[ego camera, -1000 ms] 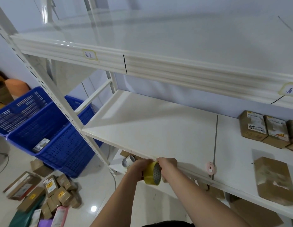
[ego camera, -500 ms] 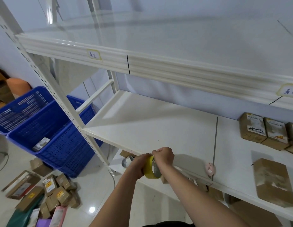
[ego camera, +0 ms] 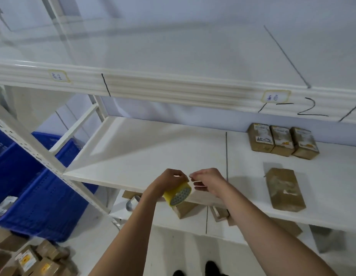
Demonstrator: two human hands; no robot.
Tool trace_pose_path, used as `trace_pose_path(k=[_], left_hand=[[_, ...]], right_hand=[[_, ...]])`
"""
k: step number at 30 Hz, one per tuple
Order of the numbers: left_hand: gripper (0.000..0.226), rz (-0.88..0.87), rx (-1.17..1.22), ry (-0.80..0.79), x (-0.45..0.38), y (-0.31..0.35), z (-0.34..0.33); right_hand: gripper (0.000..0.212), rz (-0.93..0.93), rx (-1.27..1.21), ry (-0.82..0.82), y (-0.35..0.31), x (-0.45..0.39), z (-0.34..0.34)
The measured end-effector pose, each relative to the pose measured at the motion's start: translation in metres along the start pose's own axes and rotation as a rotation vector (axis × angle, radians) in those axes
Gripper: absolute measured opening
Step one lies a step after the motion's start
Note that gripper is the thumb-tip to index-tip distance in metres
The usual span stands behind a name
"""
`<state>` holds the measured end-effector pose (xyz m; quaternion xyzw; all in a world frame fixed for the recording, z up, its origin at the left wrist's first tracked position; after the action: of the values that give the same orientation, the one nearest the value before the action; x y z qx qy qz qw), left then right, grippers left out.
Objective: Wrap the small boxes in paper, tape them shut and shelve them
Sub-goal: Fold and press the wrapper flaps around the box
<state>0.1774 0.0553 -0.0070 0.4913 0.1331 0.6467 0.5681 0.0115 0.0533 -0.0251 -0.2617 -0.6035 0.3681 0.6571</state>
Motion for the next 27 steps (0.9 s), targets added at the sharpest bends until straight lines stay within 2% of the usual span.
trace_pose_path(k=[5,8,11,14,17,22,27], left_hand=[[0.024,-0.039,-0.013,-0.132,-0.011,0.030,-0.037],[0.039,-0.093,0.044,-0.203,-0.011,0.048,-0.058],[0.032,-0.131,0.121,-0.219,-0.011,0.072,-0.074],[0.026,-0.164,0.081,-0.163,-0.019,0.105,-0.091],[0.027,-0.189,-0.069,-0.067,-0.033,0.150,-0.108],[0.030,-0.237,-0.379,-0.010,-0.042,0.232,-0.143],[0.025,-0.275,-0.411,0.100,-0.050,0.269,-0.164]], right_hand=[[0.011,0.051,-0.015,0.109,-0.002,0.020,0.063],[0.015,0.038,-0.069,0.151,0.000,0.031,0.100],[0.017,0.051,-0.084,0.200,0.004,0.036,0.135],[0.016,0.069,-0.096,0.243,0.006,0.036,0.170],[0.005,0.101,-0.066,0.342,-0.005,0.038,0.203],[0.017,0.142,-0.052,0.447,-0.020,0.037,0.260],[0.025,0.128,-0.088,0.441,-0.019,0.035,0.302]])
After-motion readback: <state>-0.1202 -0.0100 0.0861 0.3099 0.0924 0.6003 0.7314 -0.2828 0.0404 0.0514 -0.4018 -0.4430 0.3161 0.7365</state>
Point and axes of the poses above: each hand's wrist, its own x-axis away from the middle knuckle, its own z-axis out of the back of the hand, y = z × x, the point moved 7 cm from there along -x, towards the middle knuckle, and after that the axes turned 2 degrees about x, right-handed, at the moved point
